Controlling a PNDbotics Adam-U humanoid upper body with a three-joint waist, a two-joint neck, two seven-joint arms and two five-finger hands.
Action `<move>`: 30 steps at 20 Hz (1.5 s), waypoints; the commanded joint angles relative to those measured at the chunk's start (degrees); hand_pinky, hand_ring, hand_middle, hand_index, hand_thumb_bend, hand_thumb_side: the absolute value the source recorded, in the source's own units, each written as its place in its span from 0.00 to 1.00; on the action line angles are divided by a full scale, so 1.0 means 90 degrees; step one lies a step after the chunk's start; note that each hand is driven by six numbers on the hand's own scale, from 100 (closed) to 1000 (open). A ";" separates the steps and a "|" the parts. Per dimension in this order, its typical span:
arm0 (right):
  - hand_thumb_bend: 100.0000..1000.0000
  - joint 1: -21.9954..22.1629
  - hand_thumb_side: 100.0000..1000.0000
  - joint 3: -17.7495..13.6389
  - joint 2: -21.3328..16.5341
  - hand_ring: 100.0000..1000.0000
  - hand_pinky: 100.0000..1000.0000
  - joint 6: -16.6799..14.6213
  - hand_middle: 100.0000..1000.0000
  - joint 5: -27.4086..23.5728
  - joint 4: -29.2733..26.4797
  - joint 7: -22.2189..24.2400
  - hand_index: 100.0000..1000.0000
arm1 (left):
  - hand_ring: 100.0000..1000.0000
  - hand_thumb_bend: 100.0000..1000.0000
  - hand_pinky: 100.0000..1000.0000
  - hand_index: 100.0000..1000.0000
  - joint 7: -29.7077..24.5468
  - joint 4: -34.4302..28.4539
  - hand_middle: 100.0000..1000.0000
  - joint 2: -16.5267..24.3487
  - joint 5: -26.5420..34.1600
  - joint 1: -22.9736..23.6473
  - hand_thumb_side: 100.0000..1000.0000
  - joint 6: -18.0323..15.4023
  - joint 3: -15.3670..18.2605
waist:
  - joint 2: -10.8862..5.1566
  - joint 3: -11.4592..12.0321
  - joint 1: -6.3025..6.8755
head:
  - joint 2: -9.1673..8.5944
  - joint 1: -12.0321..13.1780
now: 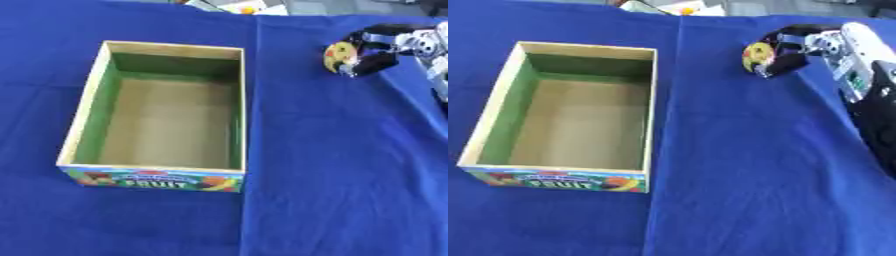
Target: Pick up objects on the table and place them in the box.
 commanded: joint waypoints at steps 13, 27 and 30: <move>0.00 -0.0066 0.09 -0.0019 -0.0248 0.62 0.72 0.0483 0.35 -0.0501 -0.0701 -0.1083 0.43 | 0.80 0.00 0.53 0.79 -0.0047 -0.0109 0.83 0.0065 -0.0035 -0.0018 1.00 0.0047 0.0012 | -0.0180 -0.0029 -0.0010 | -0.0012 0.0032; 0.00 -0.0273 0.11 -0.0132 -0.0406 0.56 0.69 0.0815 0.31 -0.0879 -0.1723 -0.1479 0.41 | 0.80 0.00 0.53 0.79 -0.0043 -0.0109 0.83 0.0086 0.0021 0.0009 1.00 0.0039 0.0027 | -0.0324 -0.0077 0.0035 | 0.0090 0.0035; 0.00 -0.0319 0.11 -0.0080 -0.0405 0.56 0.70 0.0833 0.32 -0.0823 -0.2362 -0.1526 0.41 | 0.80 0.00 0.53 0.79 -0.0050 -0.0109 0.83 0.0090 0.0035 0.0005 1.00 0.0036 0.0022 | -0.0344 -0.0076 0.0043 | 0.0108 0.0027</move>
